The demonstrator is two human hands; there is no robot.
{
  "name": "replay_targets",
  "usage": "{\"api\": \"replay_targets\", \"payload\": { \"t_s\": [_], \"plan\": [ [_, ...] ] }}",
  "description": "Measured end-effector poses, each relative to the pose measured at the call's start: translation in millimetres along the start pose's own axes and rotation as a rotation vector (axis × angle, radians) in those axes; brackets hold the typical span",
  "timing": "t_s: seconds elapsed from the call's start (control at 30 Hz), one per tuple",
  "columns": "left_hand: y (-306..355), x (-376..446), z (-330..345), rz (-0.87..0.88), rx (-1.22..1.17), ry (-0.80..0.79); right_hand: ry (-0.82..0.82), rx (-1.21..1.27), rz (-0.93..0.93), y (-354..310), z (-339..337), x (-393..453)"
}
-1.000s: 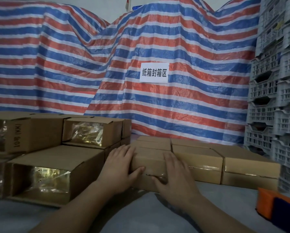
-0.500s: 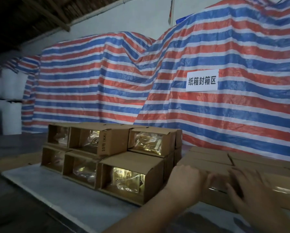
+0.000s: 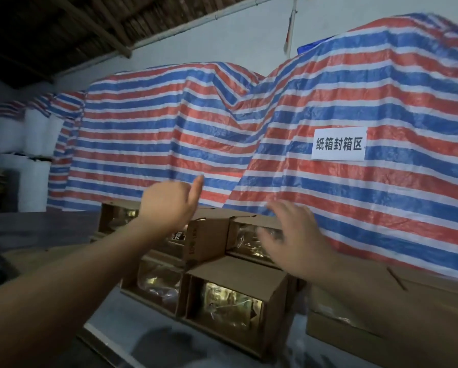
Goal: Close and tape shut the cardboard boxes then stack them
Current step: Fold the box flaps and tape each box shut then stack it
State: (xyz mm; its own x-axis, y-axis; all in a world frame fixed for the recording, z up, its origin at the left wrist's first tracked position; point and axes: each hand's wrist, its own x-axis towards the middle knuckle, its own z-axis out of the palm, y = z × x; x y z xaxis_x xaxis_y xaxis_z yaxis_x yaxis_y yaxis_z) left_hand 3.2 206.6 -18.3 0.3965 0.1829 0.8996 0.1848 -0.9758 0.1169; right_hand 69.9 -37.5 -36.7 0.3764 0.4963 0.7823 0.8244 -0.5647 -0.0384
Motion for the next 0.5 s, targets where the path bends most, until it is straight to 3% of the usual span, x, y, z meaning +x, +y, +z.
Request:
{"api": "replay_targets", "payload": {
  "t_s": [0.07, 0.2, 0.3, 0.5],
  "plan": [
    [-32.2, 7.8, 4.0, 0.023, 0.171, 0.008, -0.067, 0.041, -0.019, -25.2, 22.1, 34.5],
    [-82.8, 11.5, 23.5, 0.046, 0.359, -0.230, -0.205, 0.030, 0.058, -64.0, 70.6, 85.4],
    [-99.6, 10.8, 33.8, 0.027, 0.413, -0.313, -0.255, -0.010, 0.054, -79.4, 102.8, 104.9],
    [-115.0, 6.3, 42.4, -0.014, 0.433, -0.262, -0.320, -0.189, 0.093, -94.3, 139.5, 112.1]
  ]
}}
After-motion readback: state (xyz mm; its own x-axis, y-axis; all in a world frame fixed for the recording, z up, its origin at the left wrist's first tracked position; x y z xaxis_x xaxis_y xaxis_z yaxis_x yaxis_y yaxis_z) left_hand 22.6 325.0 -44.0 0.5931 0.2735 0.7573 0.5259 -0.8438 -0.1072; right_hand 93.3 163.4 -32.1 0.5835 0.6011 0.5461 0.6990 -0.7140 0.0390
